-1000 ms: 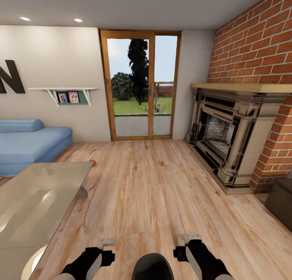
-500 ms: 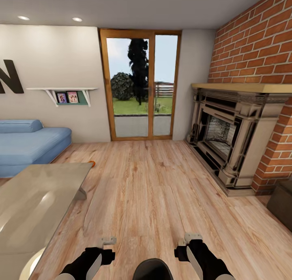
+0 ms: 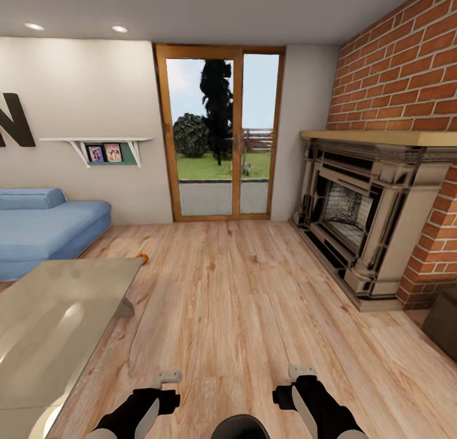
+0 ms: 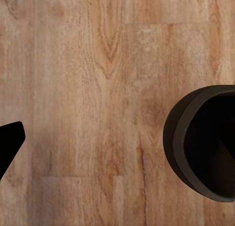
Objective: Place each of the two pumpkins and all three candles from the living room inside a cabinet in the living room (use any cabinet), then make sure every cabinet is closed, and position the cauldron so it is next to a table in the living room.
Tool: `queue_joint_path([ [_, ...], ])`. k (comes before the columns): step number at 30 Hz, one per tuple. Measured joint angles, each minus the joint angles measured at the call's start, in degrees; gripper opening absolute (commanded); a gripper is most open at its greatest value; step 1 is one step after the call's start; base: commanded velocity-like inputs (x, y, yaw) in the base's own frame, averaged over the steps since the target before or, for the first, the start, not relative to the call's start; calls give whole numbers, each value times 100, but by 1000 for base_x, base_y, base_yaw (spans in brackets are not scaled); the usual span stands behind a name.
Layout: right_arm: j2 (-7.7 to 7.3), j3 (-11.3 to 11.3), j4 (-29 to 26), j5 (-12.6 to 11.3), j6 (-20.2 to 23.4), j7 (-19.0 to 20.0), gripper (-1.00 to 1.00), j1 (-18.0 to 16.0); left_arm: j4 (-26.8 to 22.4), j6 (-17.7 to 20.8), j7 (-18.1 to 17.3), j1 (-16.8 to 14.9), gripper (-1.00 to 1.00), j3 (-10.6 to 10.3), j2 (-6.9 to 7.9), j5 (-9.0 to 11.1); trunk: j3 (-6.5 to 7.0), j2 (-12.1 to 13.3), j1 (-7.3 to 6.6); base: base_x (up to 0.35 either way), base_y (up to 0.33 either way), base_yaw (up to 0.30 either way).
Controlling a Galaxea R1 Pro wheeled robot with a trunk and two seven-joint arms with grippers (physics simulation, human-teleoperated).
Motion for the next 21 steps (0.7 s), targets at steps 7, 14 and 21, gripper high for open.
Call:
queue_joint_path([
  [7, 0, -2, 0, 0, 0, 0, 100, 0, -21, -4, 2, 0, 100, 0, 2, 3, 0, 0, 1, 9, 1, 0],
  [14, -8, -5, 0, 0, 0, 0, 100, 0, -28, -72, 6, 0, 100, 0, 2, 10, 0, 0, 1, 1, 0, 0],
  [21, -9, -6, 0, 0, 0, 0, 100, 0, -29, -106, 9, 2, 100, 0, -2, 12, 0, 0, 0, 0, 0, 0],
])
